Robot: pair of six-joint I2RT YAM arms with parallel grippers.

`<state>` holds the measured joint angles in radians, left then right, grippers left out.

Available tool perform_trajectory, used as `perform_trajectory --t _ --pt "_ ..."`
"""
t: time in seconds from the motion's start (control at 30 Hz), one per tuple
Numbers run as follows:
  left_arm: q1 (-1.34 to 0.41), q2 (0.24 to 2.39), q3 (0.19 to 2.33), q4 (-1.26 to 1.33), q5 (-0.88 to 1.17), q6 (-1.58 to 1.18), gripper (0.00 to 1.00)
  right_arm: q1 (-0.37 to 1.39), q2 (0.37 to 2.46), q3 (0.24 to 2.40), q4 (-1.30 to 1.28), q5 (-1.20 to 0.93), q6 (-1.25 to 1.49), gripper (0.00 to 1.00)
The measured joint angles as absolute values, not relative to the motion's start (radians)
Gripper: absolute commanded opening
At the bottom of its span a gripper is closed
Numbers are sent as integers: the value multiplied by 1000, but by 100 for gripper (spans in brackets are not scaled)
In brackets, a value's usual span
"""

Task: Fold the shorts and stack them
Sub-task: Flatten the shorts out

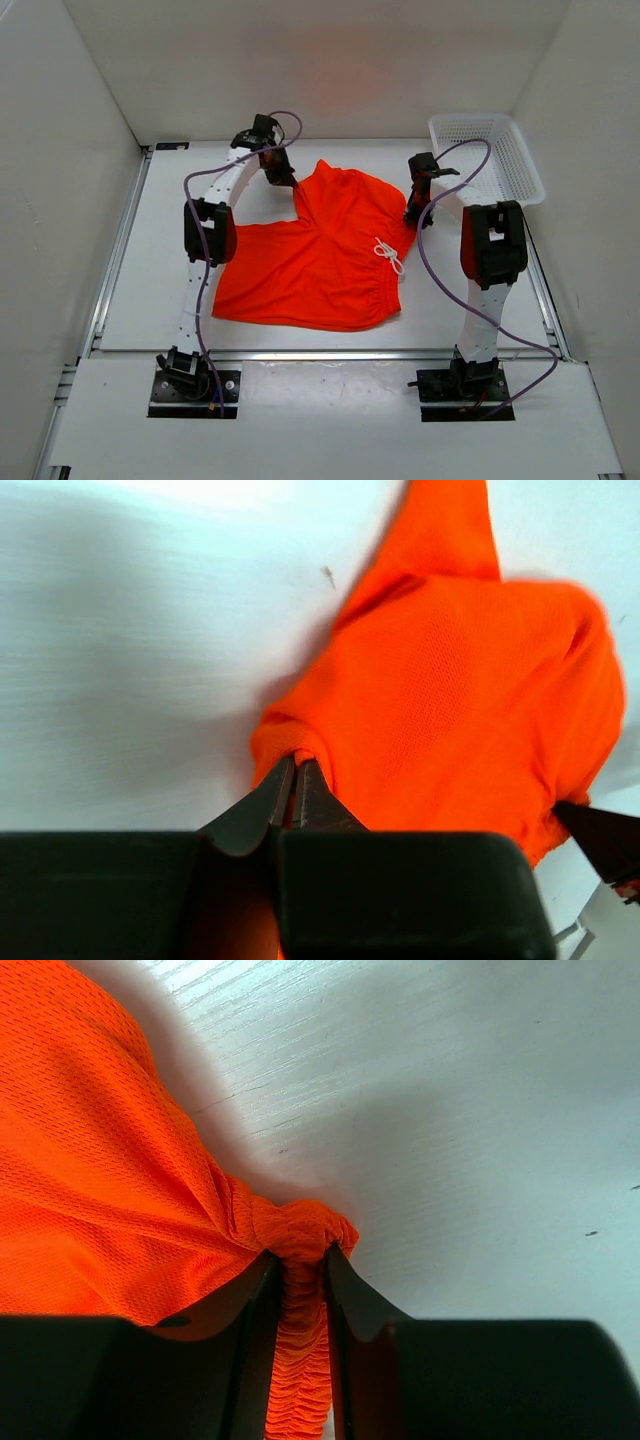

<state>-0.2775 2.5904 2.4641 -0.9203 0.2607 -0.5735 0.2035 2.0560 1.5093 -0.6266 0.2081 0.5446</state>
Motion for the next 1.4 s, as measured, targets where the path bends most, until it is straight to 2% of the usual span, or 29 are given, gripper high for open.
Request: perform_trajectory --t 0.03,0.13,0.17,0.27,0.43,0.53,0.57,0.6,0.63,0.67,0.7,0.8,0.87,0.97,1.03,1.2,1.37,1.4 --pt "-262 2578 2464 -922 253 -570 10 204 2055 1509 -627 208 542 25" --pt "-201 2522 2464 -927 250 -564 10 205 2050 1509 -630 210 541 15" --pt "-180 2497 2461 -929 250 -562 10 205 2048 1509 -630 210 541 9" --pt "-121 2389 2427 -932 252 -553 10 209 2043 1517 -630 199 540 1" --pt "-78 2186 2264 -913 260 -524 10 222 2043 1549 -617 159 541 1" --pt "-76 2137 2188 -908 257 -485 78 224 2043 1555 -617 152 538 3" --pt "-75 2136 2170 -906 253 -476 93 223 2043 1556 -620 152 534 11" --pt "-72 2138 2149 -905 249 -471 100 221 2043 1558 -624 151 532 25" --pt "-68 2142 2124 -906 245 -468 100 219 2043 1562 -629 147 527 58" --pt "-64 2148 2104 -914 239 -464 100 217 2043 1565 -630 142 525 73" --pt "-60 2154 2086 -921 228 -463 100 216 2043 1570 -630 138 515 79" --pt "-53 2151 2003 -931 182 -458 97 217 2037 1575 -627 132 498 83" --pt "-47 2123 1914 -928 140 -467 91 224 2019 1566 -628 133 492 83" --pt "-29 2020 1717 -919 87 -498 91 249 1923 1493 -622 132 491 86" --pt "-6 1921 1567 -913 67 -526 93 278 1815 1410 -610 126 499 91" --pt "115 1677 1211 -900 36 -603 100 393 1558 1152 -573 46 557 96" --pt "150 1682 1057 -877 35 -644 100 516 1515 934 -514 -72 667 98" --pt "148 1700 1054 -868 38 -649 97 529 1519 909 -512 -92 683 98"
